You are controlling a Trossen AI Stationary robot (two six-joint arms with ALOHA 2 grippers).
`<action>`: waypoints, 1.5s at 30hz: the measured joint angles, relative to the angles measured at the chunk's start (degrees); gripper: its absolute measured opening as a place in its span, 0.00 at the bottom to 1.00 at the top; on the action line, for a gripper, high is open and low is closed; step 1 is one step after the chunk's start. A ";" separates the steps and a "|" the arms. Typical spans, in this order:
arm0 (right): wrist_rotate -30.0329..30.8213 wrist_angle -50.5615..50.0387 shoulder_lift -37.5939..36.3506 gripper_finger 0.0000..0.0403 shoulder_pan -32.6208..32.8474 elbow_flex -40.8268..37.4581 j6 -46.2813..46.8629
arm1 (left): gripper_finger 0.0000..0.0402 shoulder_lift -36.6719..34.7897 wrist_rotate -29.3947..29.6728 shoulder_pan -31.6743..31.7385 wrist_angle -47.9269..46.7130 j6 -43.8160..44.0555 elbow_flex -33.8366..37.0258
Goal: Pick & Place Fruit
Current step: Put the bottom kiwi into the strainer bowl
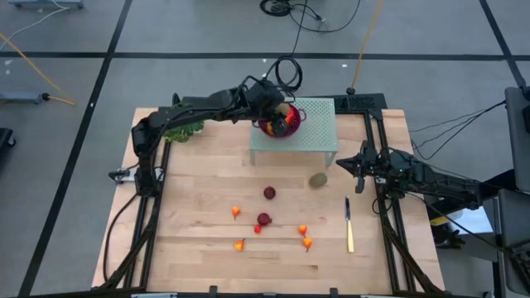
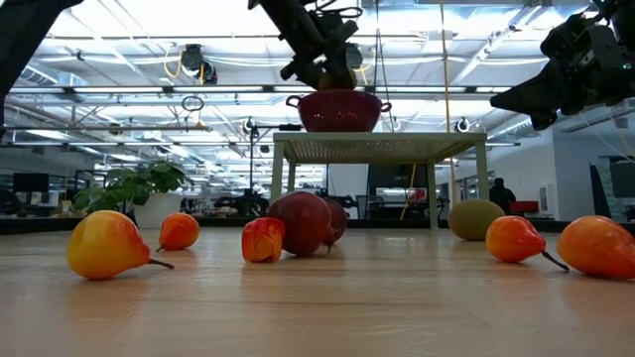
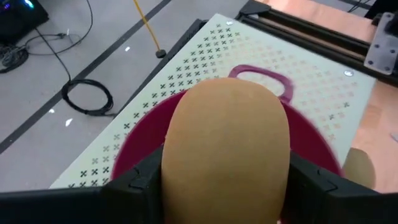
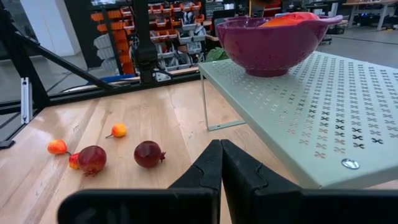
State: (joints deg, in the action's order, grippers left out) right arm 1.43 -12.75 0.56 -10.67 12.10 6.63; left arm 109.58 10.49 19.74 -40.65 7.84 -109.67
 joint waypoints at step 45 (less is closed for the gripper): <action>0.02 -0.02 0.00 0.00 0.01 0.00 -0.30 | 0.69 -0.04 2.15 1.04 -2.67 2.18 0.00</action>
State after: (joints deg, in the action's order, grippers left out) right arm 1.45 -12.77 0.56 -10.66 12.10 6.33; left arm 109.54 12.64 20.78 -43.32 10.02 -109.67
